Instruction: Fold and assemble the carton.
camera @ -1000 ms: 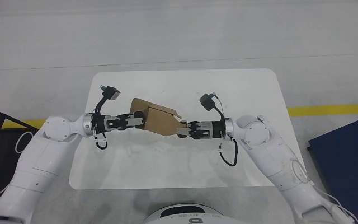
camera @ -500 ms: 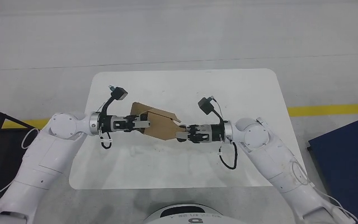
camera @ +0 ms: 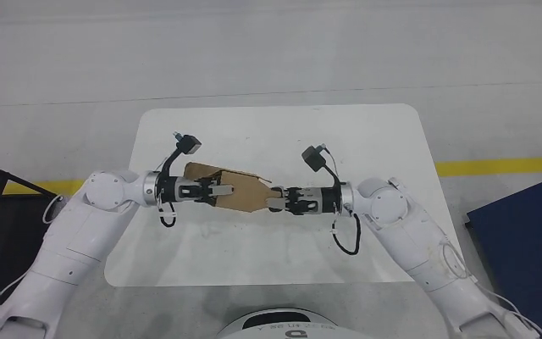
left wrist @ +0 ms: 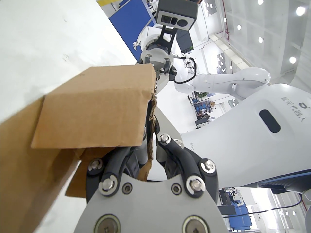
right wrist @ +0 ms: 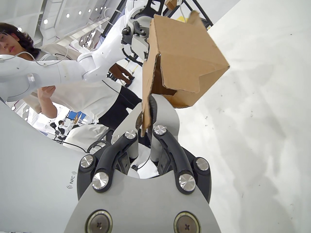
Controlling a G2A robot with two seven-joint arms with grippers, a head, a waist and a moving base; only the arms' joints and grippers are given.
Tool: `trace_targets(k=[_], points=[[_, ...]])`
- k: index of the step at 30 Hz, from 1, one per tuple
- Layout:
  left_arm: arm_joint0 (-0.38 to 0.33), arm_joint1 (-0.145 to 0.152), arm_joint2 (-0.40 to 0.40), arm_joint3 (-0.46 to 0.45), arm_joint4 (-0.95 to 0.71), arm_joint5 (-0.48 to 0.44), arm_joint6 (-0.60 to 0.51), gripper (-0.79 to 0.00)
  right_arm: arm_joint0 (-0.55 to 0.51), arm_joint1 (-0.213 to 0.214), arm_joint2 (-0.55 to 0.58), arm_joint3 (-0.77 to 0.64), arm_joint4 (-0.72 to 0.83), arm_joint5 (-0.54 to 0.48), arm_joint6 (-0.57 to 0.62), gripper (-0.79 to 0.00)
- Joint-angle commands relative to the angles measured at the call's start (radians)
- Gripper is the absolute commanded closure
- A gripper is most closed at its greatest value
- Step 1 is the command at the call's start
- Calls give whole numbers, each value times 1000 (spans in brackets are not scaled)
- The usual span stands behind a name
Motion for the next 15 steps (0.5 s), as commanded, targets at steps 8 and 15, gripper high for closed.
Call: trace_targets(k=[8,15], points=[[6,-1,-10,13,-41,20,1,0,-34,20,98,-16,47,-51,-28,-785],[24,-9,3,-16,-151,62,13,0,-35,20,107,-20,29,-44,-52,-785]])
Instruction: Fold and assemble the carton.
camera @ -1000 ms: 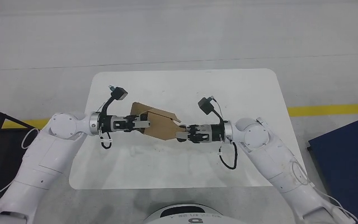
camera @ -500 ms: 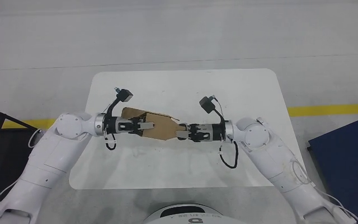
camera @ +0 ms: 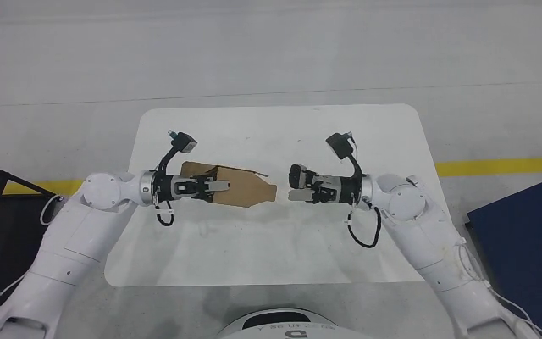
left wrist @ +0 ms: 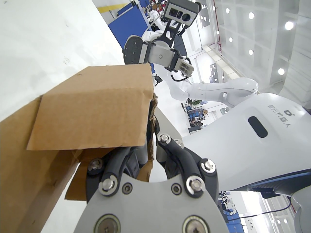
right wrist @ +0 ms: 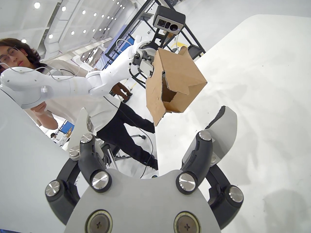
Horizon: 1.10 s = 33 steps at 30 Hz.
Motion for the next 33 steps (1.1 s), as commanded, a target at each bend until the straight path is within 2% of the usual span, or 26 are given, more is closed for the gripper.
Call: trace_targets(k=[1,4,6,9,13,15,16,23,27,30,33], points=[[5,-8,8,-8,-154,38,-15,0,-7,2,23,-15,-41,-7,-56,-785],[-10,-28,32,21,-439,131,-145,0,-56,7,84,-58,-96,-75,-158,-785],[-35,-45,56,81,-588,229,-209,0,-93,11,128,-90,-151,-97,-223,-785],[-98,-78,120,156,-687,372,-252,0,-138,13,178,-136,-231,-100,-323,-785],[-162,-142,207,248,-888,486,-284,0,-163,12,194,-161,-264,-71,-378,-785],[-188,-170,244,273,-916,489,-315,0,-163,12,194,-161,-264,-71,-378,-785],[-192,-174,249,278,-910,485,-316,0,-163,12,194,-161,-264,-71,-378,-785],[-192,-174,249,278,-910,485,-316,0,-163,12,194,-161,-264,-71,-378,-785],[-151,-185,238,265,-1021,605,-284,0,-148,9,201,-152,-323,-21,-433,-785],[-161,-204,270,281,-1027,694,-274,0,-110,3,191,-122,-317,-35,-479,-785],[-187,-232,317,305,-1005,760,-287,0,-91,-2,198,-126,-414,6,-561,-785]])
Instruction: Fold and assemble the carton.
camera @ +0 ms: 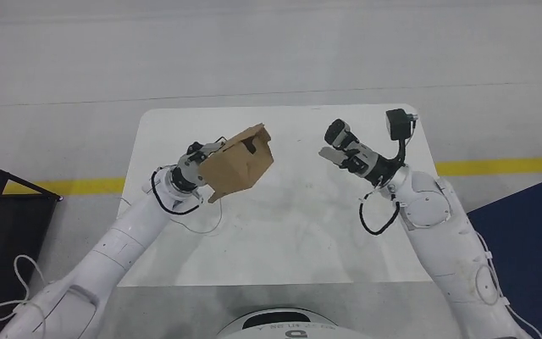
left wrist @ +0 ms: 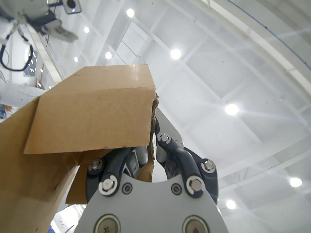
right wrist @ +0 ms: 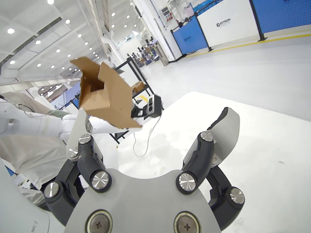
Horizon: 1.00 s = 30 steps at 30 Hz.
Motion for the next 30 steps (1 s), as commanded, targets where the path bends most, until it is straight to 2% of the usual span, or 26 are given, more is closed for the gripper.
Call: trace_targets(k=[1,3,6,14,20,30], points=[[-16,-19,31,16,8,39,-9,0,5,-3,-2,-15,-88,43,-48,-785],[-39,-38,55,40,25,50,-12,0,6,-8,-16,-41,-189,107,-97,-785],[-56,-69,76,71,-19,71,-14,0,18,-15,-45,-55,-256,168,-124,-785],[-112,-129,114,138,17,107,-31,0,54,-24,-91,-64,-288,216,-104,-785],[-131,-154,98,185,13,104,-48,0,71,-26,-96,-56,-246,185,-94,-785],[-134,-176,82,221,21,102,-50,0,102,-30,-118,-62,-257,198,-45,-785]])
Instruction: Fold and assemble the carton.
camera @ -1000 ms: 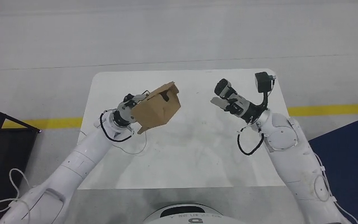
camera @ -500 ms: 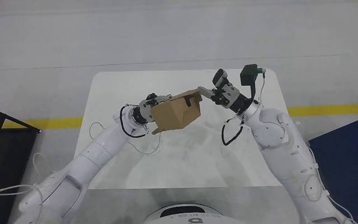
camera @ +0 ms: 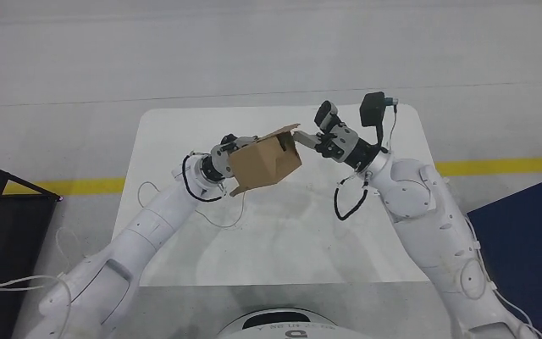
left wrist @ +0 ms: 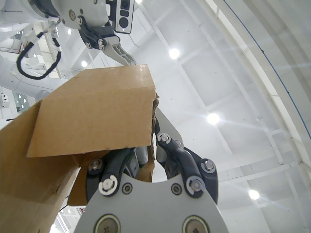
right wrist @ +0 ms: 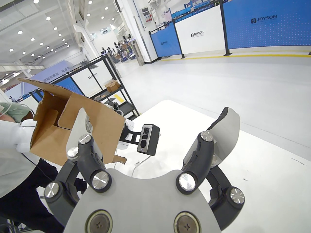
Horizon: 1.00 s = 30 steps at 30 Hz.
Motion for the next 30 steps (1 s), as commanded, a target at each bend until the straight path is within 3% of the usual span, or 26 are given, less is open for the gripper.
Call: trace_targets(k=[1,11,30], points=[[-2,-5,-2,3,-5,0,0,0,9,-1,-8,1,-6,12,17,-785],[-1,-19,-16,16,-13,0,0,0,47,-8,-39,18,-35,67,53,-785],[11,-31,-71,36,53,-2,0,0,-61,2,21,-102,-51,-35,-21,-785]])
